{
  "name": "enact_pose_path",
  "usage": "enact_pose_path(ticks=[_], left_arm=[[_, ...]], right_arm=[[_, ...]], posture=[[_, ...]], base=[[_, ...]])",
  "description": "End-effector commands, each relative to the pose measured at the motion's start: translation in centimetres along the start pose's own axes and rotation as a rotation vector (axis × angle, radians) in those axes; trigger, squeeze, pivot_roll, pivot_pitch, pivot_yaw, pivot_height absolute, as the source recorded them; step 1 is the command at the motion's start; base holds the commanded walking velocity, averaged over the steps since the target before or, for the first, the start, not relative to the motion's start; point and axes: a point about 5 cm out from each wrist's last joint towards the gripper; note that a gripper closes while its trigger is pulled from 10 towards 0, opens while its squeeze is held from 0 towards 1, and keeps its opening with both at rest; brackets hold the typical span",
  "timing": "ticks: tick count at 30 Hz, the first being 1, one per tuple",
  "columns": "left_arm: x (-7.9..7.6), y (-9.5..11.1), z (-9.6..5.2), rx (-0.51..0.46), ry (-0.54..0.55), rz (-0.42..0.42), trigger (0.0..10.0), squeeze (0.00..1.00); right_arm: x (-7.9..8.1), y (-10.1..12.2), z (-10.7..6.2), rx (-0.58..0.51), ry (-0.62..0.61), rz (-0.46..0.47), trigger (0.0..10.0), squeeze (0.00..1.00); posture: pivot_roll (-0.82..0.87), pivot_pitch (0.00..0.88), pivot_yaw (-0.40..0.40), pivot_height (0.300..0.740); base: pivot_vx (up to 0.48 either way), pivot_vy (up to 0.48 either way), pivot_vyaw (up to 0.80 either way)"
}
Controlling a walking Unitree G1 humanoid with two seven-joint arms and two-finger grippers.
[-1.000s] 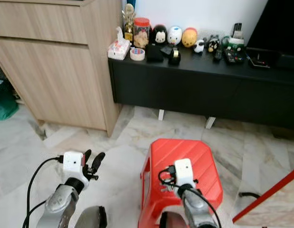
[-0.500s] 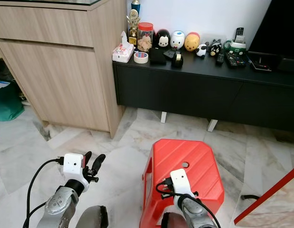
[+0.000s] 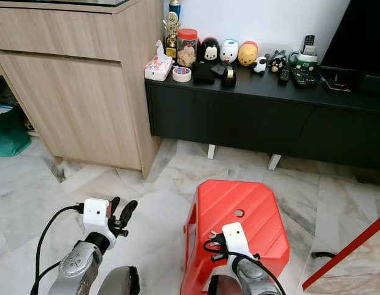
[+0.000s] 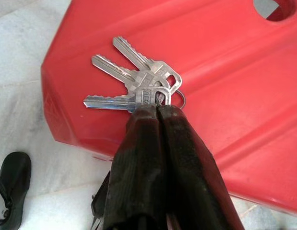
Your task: Hang keys on a hook
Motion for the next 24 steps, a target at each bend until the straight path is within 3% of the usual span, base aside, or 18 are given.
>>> enact_pose_path(ticks=[1,12,13,19,24], left_arm=[[-0.1,-0.1,-0.1,0.012,-0.012,0.004,10.0,0.00],[-0.2,-0.1,0.0,0.013,-0.020,0.001,10.0,0.00],[-0.2,-0.1,0.0,0.012,-0.019,0.000,10.0,0.00],[-0.2,-0.1,0.0,0.008,-0.018,0.000,10.0,0.00],[-0.2,0.0,0.0,0.005,-0.016,-0.001,10.0,0.00]], right_arm=[[-0.5,-0.5,-0.1,0.026,-0.020,0.019,10.0,0.00],[-1.8,-0.3,-0.4,0.000,-0.086,0.041,10.0,0.00],[-1.8,0.6,-0.4,-0.069,-0.077,0.059,10.0,0.00],[-1.3,2.7,-0.5,-0.198,-0.033,0.089,10.0,0.00],[-1.1,3.9,-0.5,-0.254,-0.019,0.104,10.0,0.00]], posture=[[0.02,0.000,-0.054,0.606],[0.02,0.000,-0.053,0.606],[0.02,0.000,-0.056,0.606],[0.02,0.000,-0.056,0.606],[0.02,0.000,-0.058,0.606]], base=[[0.000,0.000,0.00],[0.000,0.000,0.00],[0.000,0.000,0.00],[0.000,0.000,0.00],[0.000,0.000,0.00]])
Point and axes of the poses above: a point about 5 cm out from each wrist's last joint towards the gripper, its own z axis pointing out of the wrist towards the gripper, its own y axis along the axis of the wrist's last joint, x = y × z, and after that the axes turned 4 degrees about z, right-handed
